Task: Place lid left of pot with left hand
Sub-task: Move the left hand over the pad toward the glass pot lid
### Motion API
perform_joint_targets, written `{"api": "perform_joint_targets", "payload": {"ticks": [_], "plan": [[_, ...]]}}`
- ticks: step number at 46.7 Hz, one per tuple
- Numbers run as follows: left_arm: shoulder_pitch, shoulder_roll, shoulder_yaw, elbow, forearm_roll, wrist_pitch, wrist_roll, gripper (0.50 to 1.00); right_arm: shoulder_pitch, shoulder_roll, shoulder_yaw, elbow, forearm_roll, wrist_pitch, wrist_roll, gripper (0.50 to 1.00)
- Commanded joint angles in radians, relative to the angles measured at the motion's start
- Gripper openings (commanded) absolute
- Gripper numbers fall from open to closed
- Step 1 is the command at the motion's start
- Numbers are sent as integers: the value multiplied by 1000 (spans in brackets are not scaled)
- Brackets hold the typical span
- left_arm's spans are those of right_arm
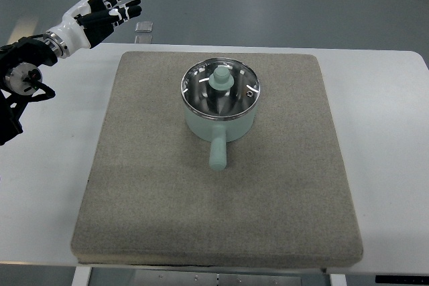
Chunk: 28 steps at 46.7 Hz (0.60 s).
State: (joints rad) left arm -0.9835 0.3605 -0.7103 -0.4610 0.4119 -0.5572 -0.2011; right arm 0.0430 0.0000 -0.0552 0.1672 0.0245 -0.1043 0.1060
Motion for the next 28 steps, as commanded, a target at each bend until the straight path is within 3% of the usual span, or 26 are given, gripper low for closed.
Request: {"api": "perform_joint_targets", "payload": {"ticks": [1,13,19,28], "plan": [[-9,0,0,-1,108,0,-23,996,0,0,0,0,0,0,0,921],[-58,78,28,-67,369,2,-104,996,0,0,0,0,0,0,1,921],[-119,104,187,-105,375,6,-112,996,0,0,0,0,0,0,0,921],[-195,155,362,-177,378,13,-179,996,0,0,0,0,0,0,1,921]]}}
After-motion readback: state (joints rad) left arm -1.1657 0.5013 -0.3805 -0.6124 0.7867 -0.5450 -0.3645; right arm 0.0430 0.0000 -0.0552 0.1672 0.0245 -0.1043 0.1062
